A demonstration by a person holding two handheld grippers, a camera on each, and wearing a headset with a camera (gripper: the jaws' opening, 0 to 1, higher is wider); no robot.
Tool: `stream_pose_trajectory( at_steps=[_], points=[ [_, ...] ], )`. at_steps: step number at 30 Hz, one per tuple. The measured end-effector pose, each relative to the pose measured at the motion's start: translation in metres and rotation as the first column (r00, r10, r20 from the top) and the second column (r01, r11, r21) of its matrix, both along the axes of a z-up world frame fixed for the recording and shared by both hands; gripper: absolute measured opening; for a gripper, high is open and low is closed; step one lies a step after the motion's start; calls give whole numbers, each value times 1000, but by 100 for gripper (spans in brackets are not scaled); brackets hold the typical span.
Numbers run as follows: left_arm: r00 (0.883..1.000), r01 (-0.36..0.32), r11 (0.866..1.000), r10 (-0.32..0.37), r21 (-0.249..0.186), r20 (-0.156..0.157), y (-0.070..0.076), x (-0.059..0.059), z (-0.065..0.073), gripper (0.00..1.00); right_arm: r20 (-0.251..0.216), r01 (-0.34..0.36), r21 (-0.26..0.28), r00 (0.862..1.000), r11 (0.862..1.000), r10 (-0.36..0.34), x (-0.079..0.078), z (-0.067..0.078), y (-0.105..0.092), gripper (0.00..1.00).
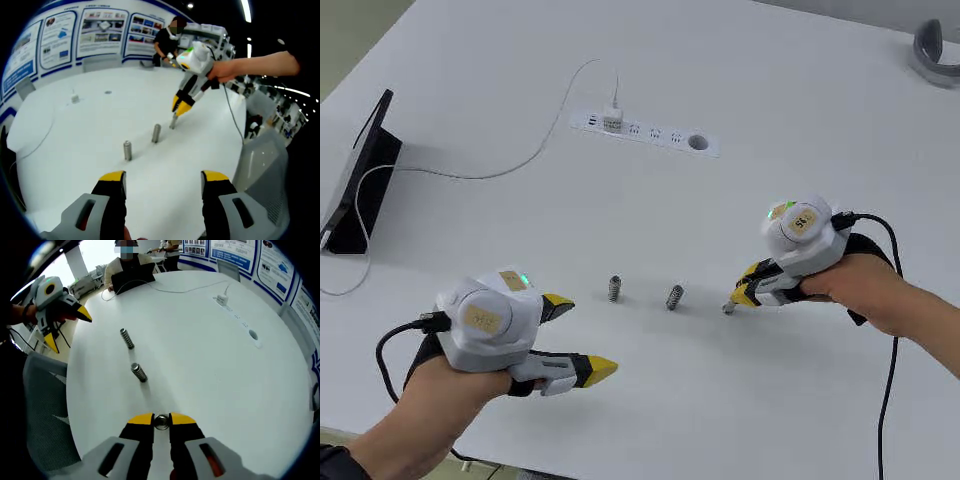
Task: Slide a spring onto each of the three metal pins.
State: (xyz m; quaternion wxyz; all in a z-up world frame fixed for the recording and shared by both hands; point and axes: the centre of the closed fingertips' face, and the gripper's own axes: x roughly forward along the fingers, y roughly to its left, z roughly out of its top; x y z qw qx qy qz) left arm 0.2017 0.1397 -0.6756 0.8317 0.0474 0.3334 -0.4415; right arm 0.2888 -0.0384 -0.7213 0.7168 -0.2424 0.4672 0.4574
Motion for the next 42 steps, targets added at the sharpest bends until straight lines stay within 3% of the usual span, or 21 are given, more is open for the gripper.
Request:
stream_pose_trajectory(
  at_steps=[34, 39, 42],
  points=[
    [1000, -1, 1000, 1, 10, -1, 2, 2, 0, 61, -29, -4, -30, 1000, 1000, 3, -5, -36, 0, 14],
    [1000, -5, 1000, 5, 2, -4, 1, 1, 1, 62, -38, -2, -33, 999, 999, 1, -9, -38, -2, 20],
    [1000, -4, 1000, 4, 6, -1, 2, 1, 1, 61, -19, -12, -32, 1000, 999, 11, -13, -35, -4, 25]
  ],
)
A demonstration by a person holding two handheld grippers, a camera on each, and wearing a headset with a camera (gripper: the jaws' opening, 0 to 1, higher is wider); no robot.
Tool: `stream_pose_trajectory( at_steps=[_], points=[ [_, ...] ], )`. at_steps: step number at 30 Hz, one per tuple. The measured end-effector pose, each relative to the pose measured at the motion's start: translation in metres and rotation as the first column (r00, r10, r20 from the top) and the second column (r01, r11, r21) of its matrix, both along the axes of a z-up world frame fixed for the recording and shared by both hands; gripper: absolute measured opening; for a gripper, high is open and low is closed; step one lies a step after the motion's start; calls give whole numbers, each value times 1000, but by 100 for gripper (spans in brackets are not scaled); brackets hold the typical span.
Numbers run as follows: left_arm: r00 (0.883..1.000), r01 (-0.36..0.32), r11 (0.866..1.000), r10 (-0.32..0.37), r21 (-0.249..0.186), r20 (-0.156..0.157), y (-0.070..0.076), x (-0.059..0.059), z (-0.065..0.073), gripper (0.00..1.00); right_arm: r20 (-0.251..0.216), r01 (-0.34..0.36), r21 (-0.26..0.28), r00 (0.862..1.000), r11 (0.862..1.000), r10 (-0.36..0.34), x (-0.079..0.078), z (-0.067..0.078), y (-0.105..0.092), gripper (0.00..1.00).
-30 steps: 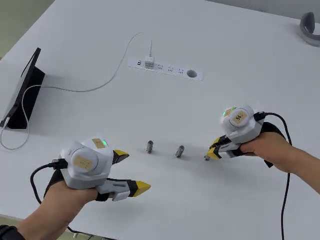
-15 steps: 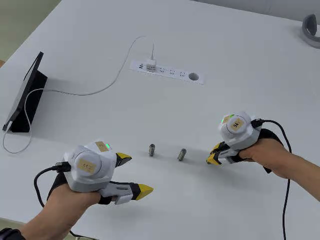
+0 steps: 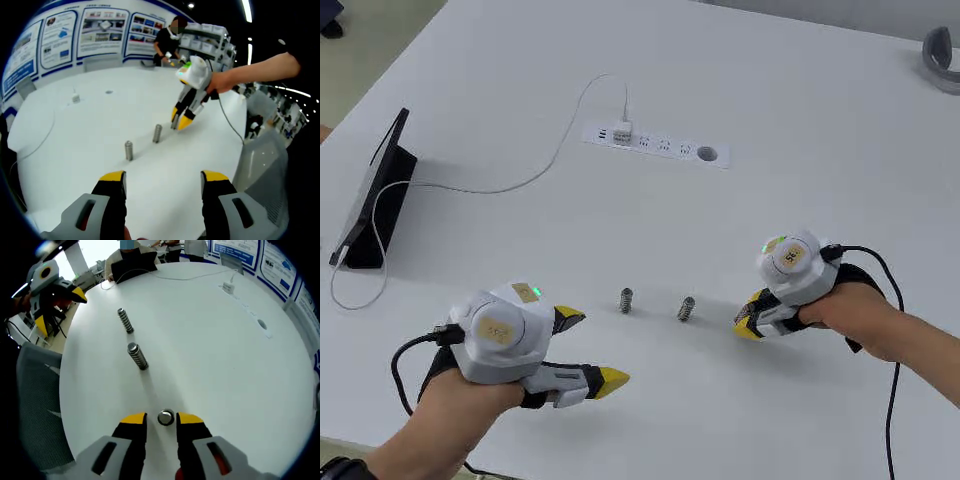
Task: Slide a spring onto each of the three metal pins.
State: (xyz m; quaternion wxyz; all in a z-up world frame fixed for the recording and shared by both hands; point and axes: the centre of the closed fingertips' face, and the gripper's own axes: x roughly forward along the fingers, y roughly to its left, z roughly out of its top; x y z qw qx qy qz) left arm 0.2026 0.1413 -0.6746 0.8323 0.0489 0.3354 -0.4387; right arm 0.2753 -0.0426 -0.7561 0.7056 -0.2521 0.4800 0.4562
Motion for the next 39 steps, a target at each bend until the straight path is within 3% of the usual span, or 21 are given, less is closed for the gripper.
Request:
stream_pose_trajectory(
  at_steps=[6, 15, 21, 25, 34, 39],
  points=[
    [1000, -1, 1000, 1, 4, -3, 2, 0, -1, 62, 26, 57, 9, 998, 998, -57, -5, 1, -16, 35],
    [1000, 6, 1000, -6, 8, -10, 2, -1, -5, 61, 10, 177, 57, 984, 983, -178, -26, 0, -31, 44],
    [1000, 2, 1000, -1, 14, -26, 5, -4, -10, 62, 9, 283, 124, 958, 951, -286, -42, 2, -34, 47],
    [999, 0, 1000, 0, 17, -32, 8, -4, -12, 62, 12, 316, 140, 947, 938, -321, -52, -1, -36, 48],
    [999, -16, 1000, 17, 16, -41, 14, -5, -15, 62, 17, 392, 223, 914, 893, -406, -69, 8, -24, 55],
    [999, -25, 1000, 25, 13, -48, 16, -5, -17, 63, 26, 404, 243, 906, 882, -423, -78, 12, -16, 60]
  ],
)
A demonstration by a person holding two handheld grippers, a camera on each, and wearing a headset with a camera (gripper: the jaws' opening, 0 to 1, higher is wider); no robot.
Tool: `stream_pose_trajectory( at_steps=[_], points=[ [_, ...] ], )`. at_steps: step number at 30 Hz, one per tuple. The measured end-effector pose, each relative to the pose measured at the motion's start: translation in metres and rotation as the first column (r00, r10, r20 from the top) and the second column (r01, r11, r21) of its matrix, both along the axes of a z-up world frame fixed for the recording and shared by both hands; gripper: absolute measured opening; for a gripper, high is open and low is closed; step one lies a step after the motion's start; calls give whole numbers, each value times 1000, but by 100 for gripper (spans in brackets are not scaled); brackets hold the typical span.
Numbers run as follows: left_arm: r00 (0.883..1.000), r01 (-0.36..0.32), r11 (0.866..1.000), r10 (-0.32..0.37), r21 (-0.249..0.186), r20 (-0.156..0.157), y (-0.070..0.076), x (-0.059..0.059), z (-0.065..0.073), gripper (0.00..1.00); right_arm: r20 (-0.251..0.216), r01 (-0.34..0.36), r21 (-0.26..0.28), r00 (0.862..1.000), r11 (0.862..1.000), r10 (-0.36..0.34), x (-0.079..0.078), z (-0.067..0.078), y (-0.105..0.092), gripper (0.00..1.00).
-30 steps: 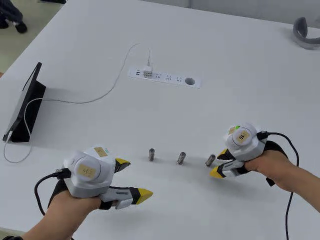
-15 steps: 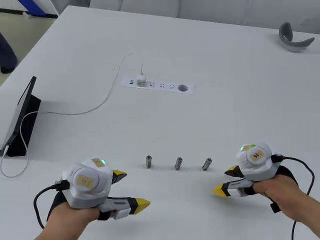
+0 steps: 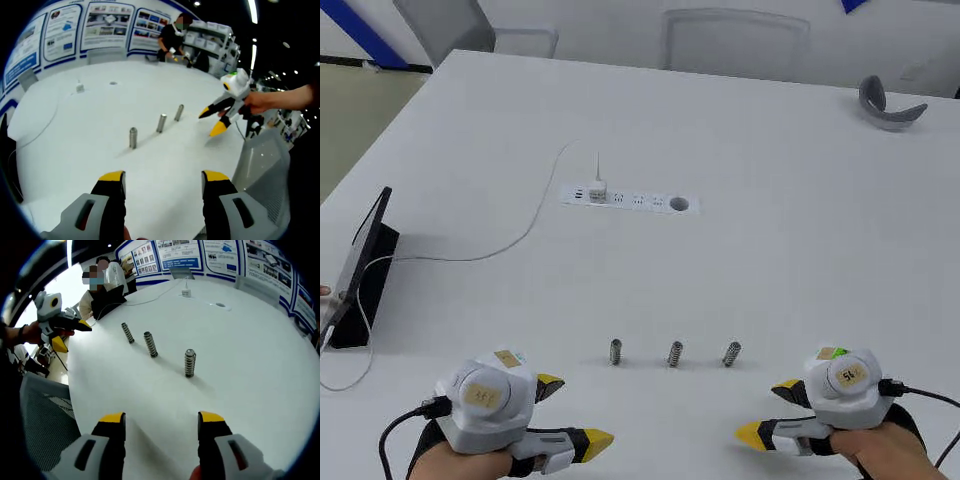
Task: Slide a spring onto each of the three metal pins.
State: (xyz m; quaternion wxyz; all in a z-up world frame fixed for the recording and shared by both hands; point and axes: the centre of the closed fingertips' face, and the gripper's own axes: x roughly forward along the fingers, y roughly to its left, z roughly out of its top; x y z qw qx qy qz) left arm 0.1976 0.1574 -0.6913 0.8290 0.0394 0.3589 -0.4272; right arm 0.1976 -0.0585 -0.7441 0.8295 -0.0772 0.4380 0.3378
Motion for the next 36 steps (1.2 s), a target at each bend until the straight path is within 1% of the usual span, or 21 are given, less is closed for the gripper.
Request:
stream_pose_trajectory(
  at_steps=[3, 8, 13, 19, 21, 24, 28, 32, 36],
  points=[
    [1000, -5, 1000, 5, -2, 2, 2, 2, 0, 63, 11, 19, 19, 1000, 1000, -19, -3, 5, 5, 63],
    [1000, -12, 1000, 12, -5, 5, 3, 4, 1, 64, 24, 40, 43, 999, 998, -41, -6, 11, 10, 65],
    [1000, -17, 1000, 18, -11, 10, 4, 7, 3, 64, 40, 68, 82, 997, 994, -71, -5, 20, 13, 67],
    [1000, -15, 1000, 16, -13, 17, 4, 6, 5, 66, 69, 86, 106, 993, 991, -93, -3, 29, 12, 69],
    [1000, -14, 1000, 14, -12, 25, 4, 6, 6, 67, 78, 91, 113, 992, 989, -100, -2, 31, 12, 70],
    [999, -23, 999, 23, -22, 27, 5, 7, 10, 67, 81, 93, 117, 991, 989, -103, -4, 34, 13, 71],
    [998, -38, 999, 39, -26, 42, 9, 11, 13, 68, 85, 94, 127, 991, 987, -105, -7, 37, 16, 74],
    [998, -51, 998, 52, -25, 47, 14, 13, 14, 70, 92, 106, 168, 988, 980, -123, -8, 45, 21, 76],
    [997, -59, 998, 60, -21, 46, 17, 14, 13, 72, 90, 118, 196, 986, 973, -138, -6, 46, 24, 79]
  ],
)
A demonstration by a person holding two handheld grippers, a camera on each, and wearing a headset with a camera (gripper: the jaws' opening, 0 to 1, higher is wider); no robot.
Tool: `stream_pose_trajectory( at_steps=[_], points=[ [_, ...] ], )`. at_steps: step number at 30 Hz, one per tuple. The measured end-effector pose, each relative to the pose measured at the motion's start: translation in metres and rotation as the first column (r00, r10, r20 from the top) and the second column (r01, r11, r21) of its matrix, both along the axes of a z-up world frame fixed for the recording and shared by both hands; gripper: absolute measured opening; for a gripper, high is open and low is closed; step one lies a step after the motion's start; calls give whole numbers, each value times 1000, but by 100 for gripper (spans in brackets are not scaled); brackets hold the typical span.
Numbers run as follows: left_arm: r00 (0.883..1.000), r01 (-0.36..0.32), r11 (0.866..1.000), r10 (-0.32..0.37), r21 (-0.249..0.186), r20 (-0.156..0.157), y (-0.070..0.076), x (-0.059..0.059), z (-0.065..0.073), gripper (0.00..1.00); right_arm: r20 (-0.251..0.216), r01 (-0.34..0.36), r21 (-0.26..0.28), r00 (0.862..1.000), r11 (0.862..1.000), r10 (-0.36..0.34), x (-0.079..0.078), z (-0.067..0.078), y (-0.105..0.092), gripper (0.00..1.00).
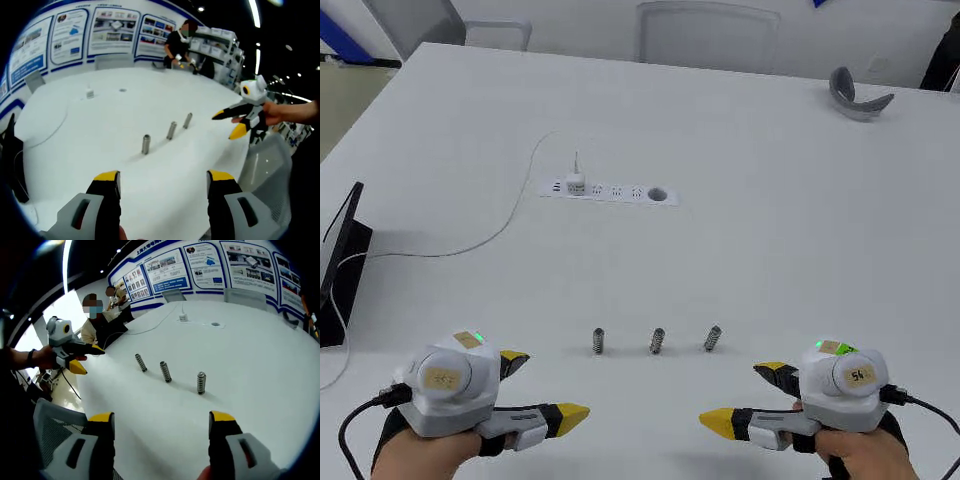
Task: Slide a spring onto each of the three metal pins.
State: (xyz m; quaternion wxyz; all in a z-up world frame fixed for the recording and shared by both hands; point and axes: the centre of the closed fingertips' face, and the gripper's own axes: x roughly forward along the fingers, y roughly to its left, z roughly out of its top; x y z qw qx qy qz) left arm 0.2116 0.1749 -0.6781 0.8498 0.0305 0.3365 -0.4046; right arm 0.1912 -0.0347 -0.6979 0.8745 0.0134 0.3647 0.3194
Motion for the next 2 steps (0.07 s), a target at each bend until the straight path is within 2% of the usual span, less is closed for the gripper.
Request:
stream_pose_trajectory(
  at_steps=[2],
  points=[
    [1000, -3, 1000, 3, 1, -1, 1, 0, -1, 72, 4, 6, 10, 1000, 1000, -6, 0, 2, 1, 80]
  ],
)
